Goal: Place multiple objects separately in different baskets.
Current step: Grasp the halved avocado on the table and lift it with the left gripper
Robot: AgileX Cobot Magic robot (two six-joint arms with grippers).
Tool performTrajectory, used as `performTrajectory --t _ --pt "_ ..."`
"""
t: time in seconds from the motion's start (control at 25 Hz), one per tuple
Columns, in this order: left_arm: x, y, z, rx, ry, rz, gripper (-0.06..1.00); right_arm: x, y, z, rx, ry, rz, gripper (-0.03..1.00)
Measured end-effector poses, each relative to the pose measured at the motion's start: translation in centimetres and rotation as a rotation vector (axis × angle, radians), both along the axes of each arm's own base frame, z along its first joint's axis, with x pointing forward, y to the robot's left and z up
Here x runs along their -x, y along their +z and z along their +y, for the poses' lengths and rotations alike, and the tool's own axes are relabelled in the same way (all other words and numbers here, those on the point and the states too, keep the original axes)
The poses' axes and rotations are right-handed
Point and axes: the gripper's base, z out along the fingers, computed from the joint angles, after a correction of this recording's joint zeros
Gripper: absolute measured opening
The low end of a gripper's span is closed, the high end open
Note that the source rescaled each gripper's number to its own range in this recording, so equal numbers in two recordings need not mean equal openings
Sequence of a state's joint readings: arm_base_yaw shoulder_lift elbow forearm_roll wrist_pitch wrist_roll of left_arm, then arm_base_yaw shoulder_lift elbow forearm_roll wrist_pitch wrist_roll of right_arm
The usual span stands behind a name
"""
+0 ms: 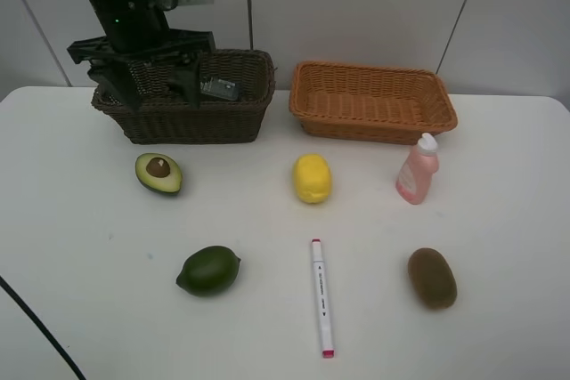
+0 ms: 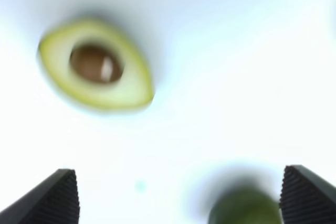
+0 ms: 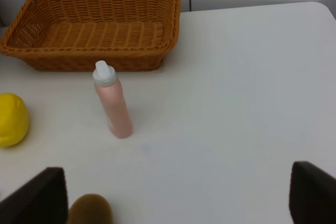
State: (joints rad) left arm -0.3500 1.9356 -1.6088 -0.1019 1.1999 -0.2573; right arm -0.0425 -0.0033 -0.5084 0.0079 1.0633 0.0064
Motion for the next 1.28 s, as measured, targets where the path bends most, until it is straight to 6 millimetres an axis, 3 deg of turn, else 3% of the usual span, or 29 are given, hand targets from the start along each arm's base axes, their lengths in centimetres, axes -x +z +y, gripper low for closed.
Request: performTrajectory --t 0.2,0.44,0.68,1.28 --pt "5.2 -0.2 2.1 -0.045 0.005 0.057 0.99 0.0 0.0 0.0 0.000 0.000 0.000 1.00" --pt "7.7 -5.0 3.3 -0.048 0.122 0.019 0.99 0.0 0.0 0.0 0.000 0.000 0.000 1.00" --pt "7.2 -8.1 4.8 -0.004 0.274 -0.130 0.99 0.0 0.0 0.0 0.000 0.000 0.000 1.00" --pt "3.6 -14.0 3.8 0.095 0.450 -0.281 0.99 0.0 0.0 0.0 0.000 0.000 0.000 1.00"
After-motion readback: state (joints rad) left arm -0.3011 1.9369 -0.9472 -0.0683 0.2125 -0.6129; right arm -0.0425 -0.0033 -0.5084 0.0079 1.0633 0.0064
